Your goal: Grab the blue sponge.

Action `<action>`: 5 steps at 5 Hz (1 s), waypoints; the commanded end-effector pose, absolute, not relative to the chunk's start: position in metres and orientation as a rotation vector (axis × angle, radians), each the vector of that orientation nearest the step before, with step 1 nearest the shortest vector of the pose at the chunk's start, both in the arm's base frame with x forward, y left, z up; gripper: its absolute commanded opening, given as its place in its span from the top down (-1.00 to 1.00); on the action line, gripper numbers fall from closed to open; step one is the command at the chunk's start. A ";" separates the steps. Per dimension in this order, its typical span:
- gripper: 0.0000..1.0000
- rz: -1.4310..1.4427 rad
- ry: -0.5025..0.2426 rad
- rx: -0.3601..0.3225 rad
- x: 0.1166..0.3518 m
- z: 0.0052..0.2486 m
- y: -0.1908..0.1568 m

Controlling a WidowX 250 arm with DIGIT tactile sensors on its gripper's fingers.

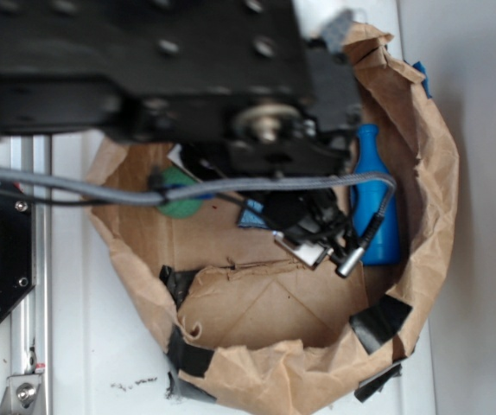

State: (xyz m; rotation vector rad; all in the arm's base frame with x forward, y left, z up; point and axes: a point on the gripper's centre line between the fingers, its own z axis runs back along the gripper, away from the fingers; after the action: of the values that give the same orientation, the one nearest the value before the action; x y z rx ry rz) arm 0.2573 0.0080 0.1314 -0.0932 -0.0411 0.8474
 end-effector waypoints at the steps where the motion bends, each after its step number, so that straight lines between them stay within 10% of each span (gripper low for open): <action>1: -1.00 0.831 -0.138 -0.112 0.283 0.110 0.015; 5: -1.00 0.742 -0.195 -0.174 0.280 0.061 0.036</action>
State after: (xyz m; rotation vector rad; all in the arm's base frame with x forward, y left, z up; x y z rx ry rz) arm 0.2705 0.0253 0.0504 -0.1686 -0.1430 0.7210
